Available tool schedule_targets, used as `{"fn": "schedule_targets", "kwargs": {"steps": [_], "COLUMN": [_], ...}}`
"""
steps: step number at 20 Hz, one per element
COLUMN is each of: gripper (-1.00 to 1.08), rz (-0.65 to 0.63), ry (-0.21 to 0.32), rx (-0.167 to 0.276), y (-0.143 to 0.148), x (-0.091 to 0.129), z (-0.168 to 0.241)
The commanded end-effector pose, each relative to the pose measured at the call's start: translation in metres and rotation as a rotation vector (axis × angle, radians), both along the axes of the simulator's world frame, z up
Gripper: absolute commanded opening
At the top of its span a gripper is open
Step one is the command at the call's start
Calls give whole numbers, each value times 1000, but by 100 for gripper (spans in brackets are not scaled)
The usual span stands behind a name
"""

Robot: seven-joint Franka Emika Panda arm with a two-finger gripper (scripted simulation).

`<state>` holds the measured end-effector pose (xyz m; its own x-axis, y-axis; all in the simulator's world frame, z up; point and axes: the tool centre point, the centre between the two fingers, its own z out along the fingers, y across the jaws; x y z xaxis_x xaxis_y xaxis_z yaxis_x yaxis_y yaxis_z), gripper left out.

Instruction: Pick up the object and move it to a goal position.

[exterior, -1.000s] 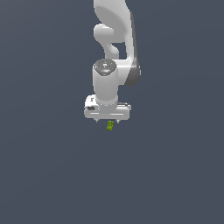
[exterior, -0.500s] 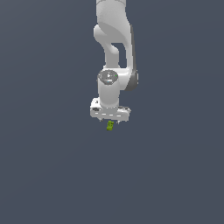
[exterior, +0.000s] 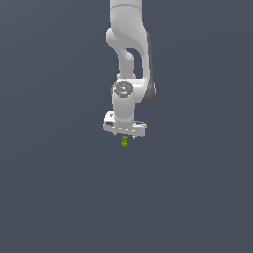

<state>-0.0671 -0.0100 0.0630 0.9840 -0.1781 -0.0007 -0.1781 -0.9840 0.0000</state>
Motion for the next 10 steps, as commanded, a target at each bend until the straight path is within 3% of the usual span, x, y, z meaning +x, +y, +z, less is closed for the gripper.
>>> {"fn": "schedule_targets", "kwargs": {"steps": [1,10], "gripper": [100,100], "rz": [0,-3], "ry": [0,-1], "rx": [0,0], "y": [0,0], "x": [0,-2], "z": [-2,-38]}}
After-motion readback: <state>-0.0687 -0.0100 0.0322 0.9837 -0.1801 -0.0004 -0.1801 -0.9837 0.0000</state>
